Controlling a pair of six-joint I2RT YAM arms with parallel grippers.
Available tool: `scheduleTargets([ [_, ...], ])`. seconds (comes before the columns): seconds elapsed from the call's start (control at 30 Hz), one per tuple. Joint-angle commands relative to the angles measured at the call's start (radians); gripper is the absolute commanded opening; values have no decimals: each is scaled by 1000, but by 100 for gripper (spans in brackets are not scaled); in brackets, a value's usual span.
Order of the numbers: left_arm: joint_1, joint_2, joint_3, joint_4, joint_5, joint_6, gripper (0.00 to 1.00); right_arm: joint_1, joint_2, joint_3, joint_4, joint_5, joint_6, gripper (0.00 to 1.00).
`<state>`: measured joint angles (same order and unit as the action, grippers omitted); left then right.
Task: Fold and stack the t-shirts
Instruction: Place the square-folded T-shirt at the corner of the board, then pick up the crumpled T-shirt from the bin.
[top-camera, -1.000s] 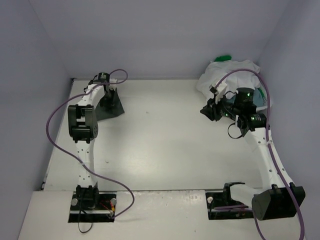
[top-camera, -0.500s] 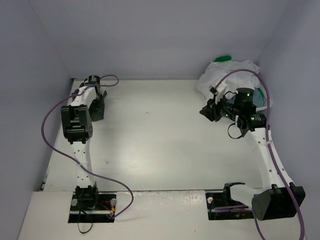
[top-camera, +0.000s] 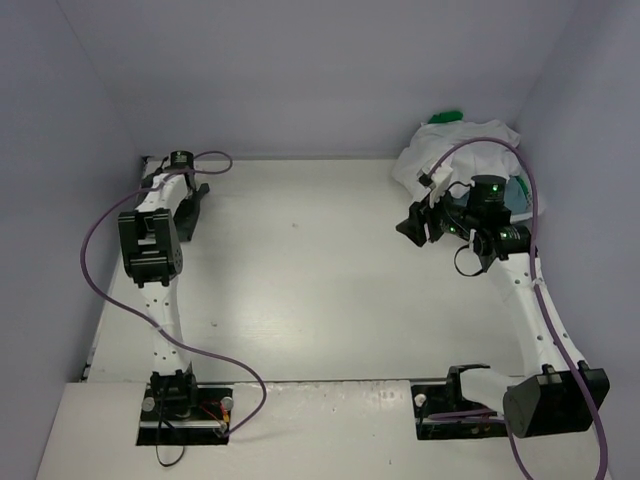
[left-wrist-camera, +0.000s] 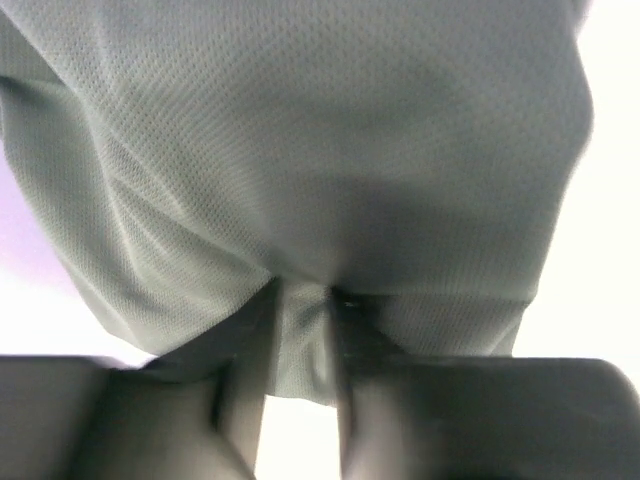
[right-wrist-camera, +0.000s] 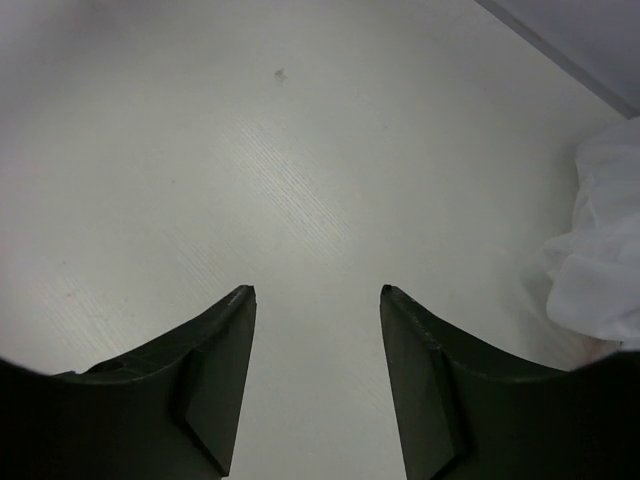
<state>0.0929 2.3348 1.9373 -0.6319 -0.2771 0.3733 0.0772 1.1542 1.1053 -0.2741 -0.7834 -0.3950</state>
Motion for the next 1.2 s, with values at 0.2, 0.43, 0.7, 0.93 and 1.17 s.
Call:
scheduleTargets([
  [0.2, -4, -334, 80, -163, 460, -217, 52, -13, 217, 88, 101, 391, -33, 64],
  [0.43, -5, -563, -36, -221, 763, -284, 57, 4, 443, 194, 185, 713, -27, 64],
  [0.7, -5, -693, -230, -147, 737, -264, 57, 21, 538, 223, 228, 897, -59, 64],
  [0.93, -5, -730, -351, -88, 733, -270, 57, 22, 575, 237, 300, 897, -67, 63],
  [1.17, -4, -729, -385, -72, 722, -275, 57, 19, 659, 271, 312, 895, -56, 2],
])
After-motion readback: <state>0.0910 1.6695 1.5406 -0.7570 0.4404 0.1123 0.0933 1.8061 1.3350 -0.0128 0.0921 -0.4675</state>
